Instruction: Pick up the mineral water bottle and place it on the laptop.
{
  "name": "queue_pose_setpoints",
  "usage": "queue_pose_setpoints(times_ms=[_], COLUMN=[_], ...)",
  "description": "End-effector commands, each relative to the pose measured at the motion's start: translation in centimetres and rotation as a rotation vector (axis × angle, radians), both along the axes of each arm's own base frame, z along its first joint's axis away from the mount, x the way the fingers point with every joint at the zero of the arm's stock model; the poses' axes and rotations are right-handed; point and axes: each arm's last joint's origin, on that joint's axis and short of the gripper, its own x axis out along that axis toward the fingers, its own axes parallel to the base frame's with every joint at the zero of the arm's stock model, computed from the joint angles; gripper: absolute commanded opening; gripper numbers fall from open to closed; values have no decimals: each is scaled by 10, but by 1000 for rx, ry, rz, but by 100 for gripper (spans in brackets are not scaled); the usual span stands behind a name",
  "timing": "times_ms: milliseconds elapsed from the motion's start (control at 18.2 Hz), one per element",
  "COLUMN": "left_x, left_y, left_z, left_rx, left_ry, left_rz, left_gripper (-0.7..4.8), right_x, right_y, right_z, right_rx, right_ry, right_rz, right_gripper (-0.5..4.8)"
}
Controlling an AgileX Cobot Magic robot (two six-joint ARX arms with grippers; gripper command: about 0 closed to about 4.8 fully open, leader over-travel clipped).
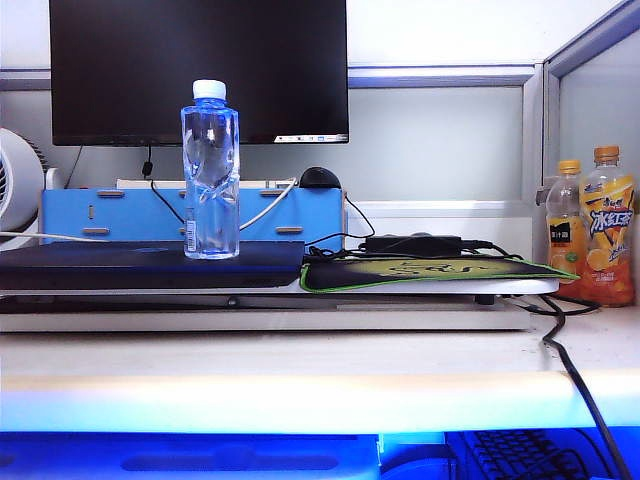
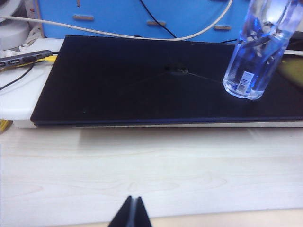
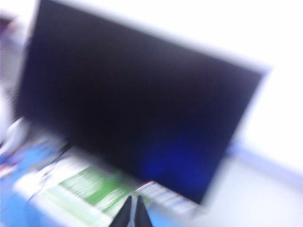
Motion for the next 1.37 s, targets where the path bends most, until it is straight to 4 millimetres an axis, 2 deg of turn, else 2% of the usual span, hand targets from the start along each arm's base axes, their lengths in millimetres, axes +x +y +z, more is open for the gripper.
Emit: queue_pose_setpoints(times_ms=[55,110,220,275,330,495,714,879,1044,1209,1374], left_x=[0,0,0,0,0,0,0,0,0,0,0], left_y=[0,0,0,0,0,0,0,0,0,0,0], left_z=[0,0,0,0,0,0,0,0,0,0,0], left_rx=[1,1,0,0,1,1,0,0,0,1,1], left_ry=[4,4,4,4,4,4,4,4,4,4,4], left_rz=[-6,-6,-6,-6,-6,-6,-7,-7,-7,-6,-5], left_gripper=[-2,-2,-2,-2,-2,-2,-2,-2,-2,-2,-2], right_x=[-62,-101,-140,-178,-200,-247,-297,-307,-290,-256,-225], right_y=[-48,-81,-114,-146,-165,-205,-247,-255,-242,-217,-198], right_z=[63,90,107,114,116,114,91,62,32,-4,-55], right_rx=[85,146,170,166,163,159,130,70,-23,28,172], right_ry=[-145,-206,-231,-223,-220,-211,-102,134,329,251,71], right_rz=[-22,-21,-19,-19,-20,-28,-16,2,-36,-127,-132], right_gripper=[-1,-1,-1,-1,-1,-1,-1,-1,-1,-1,-1])
